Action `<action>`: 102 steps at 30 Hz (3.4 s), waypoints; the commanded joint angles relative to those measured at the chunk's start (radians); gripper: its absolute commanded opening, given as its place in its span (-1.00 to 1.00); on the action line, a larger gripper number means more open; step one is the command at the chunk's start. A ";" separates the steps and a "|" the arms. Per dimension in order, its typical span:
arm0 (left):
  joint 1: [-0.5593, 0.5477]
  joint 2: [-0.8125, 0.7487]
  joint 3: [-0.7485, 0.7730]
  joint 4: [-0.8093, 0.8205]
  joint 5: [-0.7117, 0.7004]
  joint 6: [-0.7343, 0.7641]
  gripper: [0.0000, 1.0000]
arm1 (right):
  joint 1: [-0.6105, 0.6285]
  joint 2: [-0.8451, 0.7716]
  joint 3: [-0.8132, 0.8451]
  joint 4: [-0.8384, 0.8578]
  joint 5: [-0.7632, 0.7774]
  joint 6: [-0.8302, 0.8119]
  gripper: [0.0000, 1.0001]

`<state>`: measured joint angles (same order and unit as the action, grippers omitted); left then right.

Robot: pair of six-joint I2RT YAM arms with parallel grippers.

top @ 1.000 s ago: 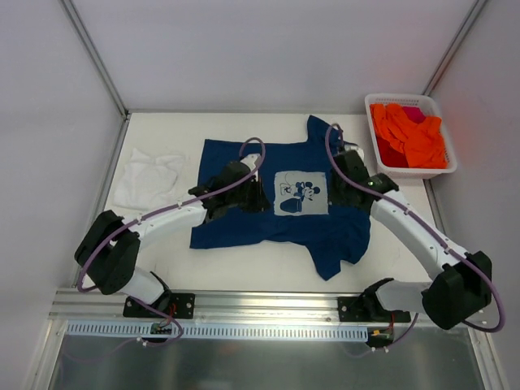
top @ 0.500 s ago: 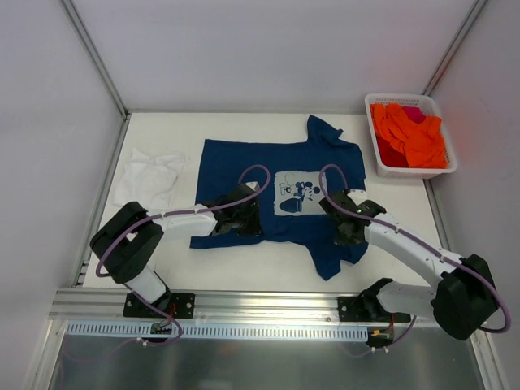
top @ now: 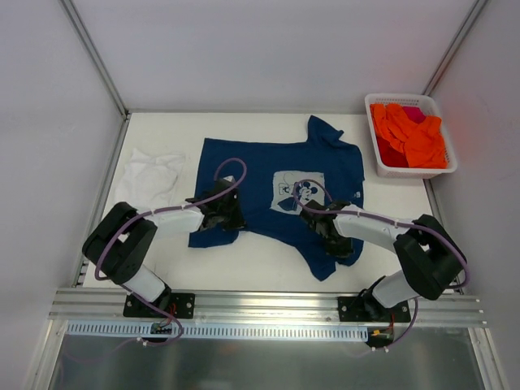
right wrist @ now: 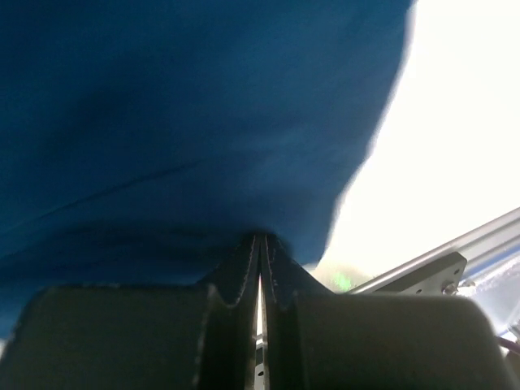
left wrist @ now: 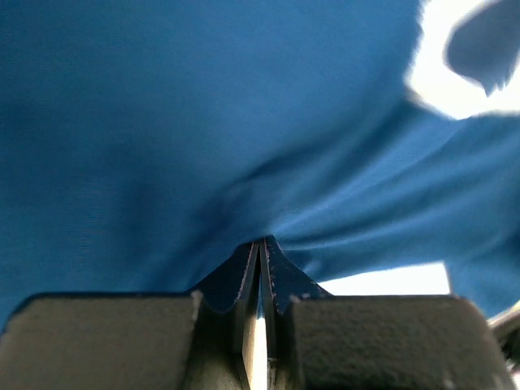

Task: Fold and stack the t-shirts
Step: Flatten out the tshirt

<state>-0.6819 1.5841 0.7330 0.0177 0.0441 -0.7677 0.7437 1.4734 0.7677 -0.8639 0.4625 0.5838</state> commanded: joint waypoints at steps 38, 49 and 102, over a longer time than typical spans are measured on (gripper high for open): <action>-0.274 -0.141 0.166 -0.151 -0.017 0.005 0.52 | 0.399 -0.265 -0.015 -0.086 -0.012 0.350 -0.04; -0.326 0.042 0.144 -0.022 -0.015 0.001 0.36 | 0.471 -0.114 -0.031 0.026 0.005 0.413 0.04; -0.317 0.103 0.186 -0.081 -0.059 0.025 0.31 | 0.835 0.054 0.534 -0.478 0.125 0.623 -0.98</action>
<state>-1.0000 1.7016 0.9211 -0.0193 -0.0090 -0.7563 1.5524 1.5036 1.2362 -1.1347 0.5442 1.1515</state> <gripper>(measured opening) 0.654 0.019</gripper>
